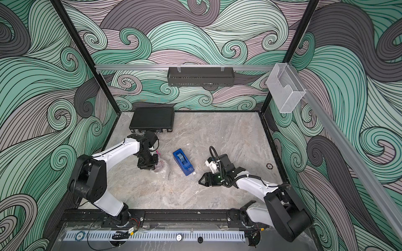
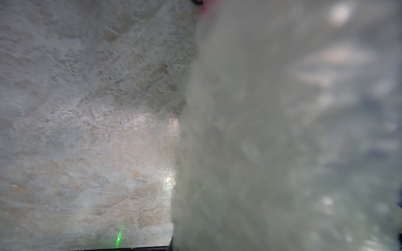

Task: Wrap mugs in bubble wrap
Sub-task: Tear off the tape using the Tape Cutter.

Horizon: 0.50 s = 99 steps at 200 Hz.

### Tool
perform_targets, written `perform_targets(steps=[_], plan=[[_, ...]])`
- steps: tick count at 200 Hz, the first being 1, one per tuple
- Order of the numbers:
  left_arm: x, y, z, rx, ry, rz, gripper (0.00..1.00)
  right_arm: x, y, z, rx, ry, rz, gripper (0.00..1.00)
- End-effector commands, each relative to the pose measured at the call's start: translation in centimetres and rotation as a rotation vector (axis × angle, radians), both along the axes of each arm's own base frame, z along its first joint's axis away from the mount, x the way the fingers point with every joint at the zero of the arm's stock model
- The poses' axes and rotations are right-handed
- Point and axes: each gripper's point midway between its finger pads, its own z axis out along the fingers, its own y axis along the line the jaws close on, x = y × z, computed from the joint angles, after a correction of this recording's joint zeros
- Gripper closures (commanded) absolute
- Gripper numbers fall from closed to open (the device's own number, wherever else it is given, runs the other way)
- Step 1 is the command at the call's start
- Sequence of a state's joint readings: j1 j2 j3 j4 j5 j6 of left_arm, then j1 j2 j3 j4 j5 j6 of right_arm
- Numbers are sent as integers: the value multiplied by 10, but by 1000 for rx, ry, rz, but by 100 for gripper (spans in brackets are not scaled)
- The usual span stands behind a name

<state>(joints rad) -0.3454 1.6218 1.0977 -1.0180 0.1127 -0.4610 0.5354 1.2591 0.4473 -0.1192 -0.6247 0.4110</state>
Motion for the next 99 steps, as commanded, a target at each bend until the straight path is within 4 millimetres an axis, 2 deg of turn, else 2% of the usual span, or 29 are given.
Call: perform_targets(steps=[1,15,43,78,99], plan=[[5,1,-6,21,7,-14,88,29,17,13,56,-176,80,33],[5,1,-6,21,8,-15,88,40,28,12,82,-151,124,34],[5,1,-4,20,3,-14,88,50,41,-6,99,-77,142,39],[5,1,-4,22,2,-12,88,54,45,-21,97,-27,131,47],[4,0,-5,21,6,-15,88,57,56,-20,162,-10,142,54]])
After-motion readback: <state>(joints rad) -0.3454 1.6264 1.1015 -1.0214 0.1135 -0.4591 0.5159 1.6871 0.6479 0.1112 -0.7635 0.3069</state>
